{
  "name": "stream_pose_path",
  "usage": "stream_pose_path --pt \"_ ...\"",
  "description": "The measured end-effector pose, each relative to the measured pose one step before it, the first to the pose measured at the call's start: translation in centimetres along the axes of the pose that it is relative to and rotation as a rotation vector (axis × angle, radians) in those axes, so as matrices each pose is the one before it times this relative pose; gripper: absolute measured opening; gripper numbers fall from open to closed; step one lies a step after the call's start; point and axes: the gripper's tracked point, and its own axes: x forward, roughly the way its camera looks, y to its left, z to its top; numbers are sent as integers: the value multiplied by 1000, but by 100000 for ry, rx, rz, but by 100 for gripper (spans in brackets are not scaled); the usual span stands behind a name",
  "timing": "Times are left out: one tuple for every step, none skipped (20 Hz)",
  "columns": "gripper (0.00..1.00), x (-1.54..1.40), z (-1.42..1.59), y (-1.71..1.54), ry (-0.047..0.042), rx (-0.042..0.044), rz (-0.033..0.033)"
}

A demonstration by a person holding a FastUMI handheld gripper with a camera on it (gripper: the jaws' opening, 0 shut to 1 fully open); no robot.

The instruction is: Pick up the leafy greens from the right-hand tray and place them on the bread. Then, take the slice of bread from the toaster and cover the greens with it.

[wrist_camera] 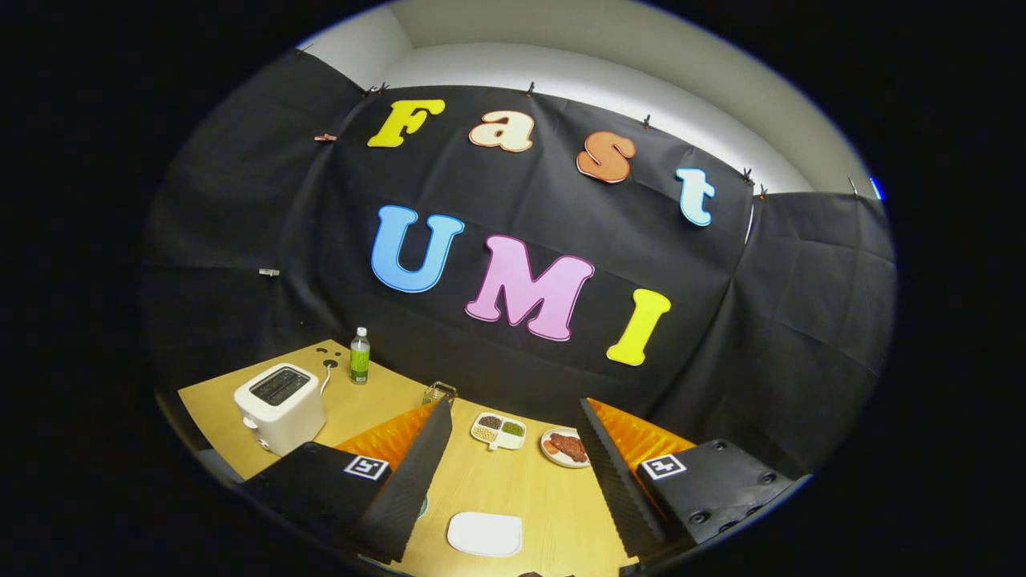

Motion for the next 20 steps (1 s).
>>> stream_pose_path --pt "98 18 -106 -119 -422 921 -453" --pt "98 127 -287 -241 -69 557 -769" --pt "98 121 -869 -278 1618 621 -935" --pt "98 124 -824 -62 1543 725 -215" --pt "98 96 -726 -17 1563 899 32" --pt "98 85 -528 97 1387 308 614" --pt "98 166 -494 -119 871 -15 -126" --pt "98 176 -259 -192 381 -295 -122" --pt "98 120 -250 -86 206 -446 -160" --pt "98 66 -193 -46 393 -336 -122" --pt "98 20 16 -18 -368 -113 -61" --pt "98 73 144 3 -595 -99 -43" --pt "98 64 118 4 -406 -284 130" --pt "98 -12 13 -63 -338 -507 86" --pt "98 27 -33 -46 -113 -373 -32" --pt "98 98 -28 3 82 -310 204" --pt "98 -48 -114 -45 180 74 -56" --pt "98 -27 -31 16 97 433 128" --pt "98 58 76 56 -62 467 238" --pt "98 46 66 -152 -527 390 -309"
